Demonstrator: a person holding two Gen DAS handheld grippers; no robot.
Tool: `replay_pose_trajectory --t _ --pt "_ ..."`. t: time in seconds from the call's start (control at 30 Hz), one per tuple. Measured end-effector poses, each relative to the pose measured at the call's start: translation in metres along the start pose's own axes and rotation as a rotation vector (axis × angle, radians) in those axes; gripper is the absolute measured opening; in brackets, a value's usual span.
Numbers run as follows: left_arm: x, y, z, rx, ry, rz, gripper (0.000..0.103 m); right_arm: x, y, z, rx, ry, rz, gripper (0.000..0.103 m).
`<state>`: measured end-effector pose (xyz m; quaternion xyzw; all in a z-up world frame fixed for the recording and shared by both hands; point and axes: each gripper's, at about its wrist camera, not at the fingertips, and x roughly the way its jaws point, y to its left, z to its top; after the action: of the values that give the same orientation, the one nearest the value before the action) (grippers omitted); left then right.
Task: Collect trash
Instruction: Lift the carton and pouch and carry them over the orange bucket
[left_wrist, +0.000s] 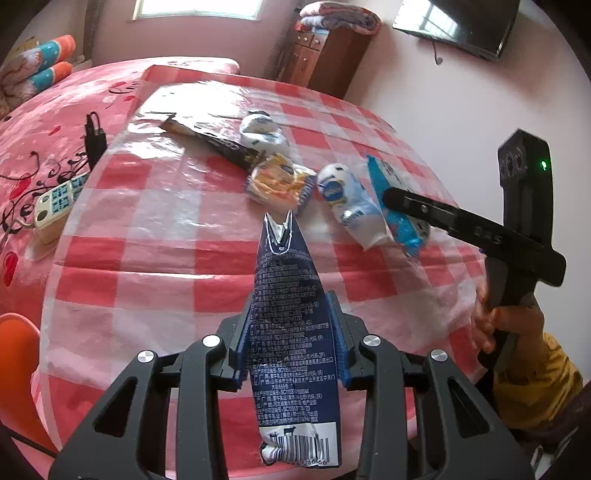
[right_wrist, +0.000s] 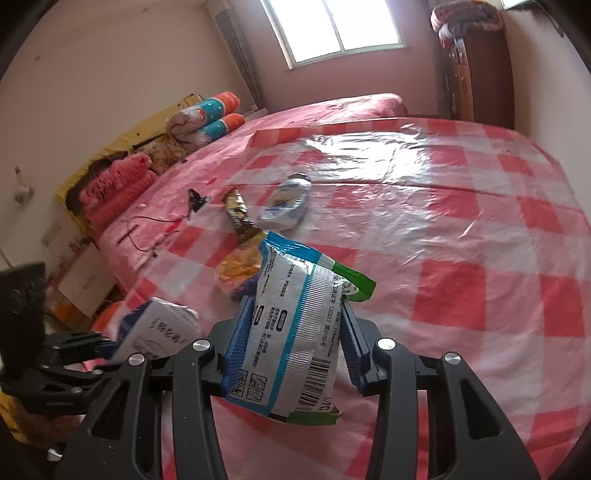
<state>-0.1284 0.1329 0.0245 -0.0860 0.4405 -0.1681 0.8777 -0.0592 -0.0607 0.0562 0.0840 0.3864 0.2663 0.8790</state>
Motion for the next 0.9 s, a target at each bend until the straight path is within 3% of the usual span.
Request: replay_pose_trajectory --t 0.43,0.9 --pt "-0.036 0.033 0.004 -0.081 -0.127 -0.023 0.037 -0.006 0.04 0.01 -0.022 0.004 0.056 0.046" --pt "-0.09 0.095 -0.012 -0.188 -0.236 0.045 0.034 0.03 0.125 0.015 -0.108 0.129 0.231 0.043"
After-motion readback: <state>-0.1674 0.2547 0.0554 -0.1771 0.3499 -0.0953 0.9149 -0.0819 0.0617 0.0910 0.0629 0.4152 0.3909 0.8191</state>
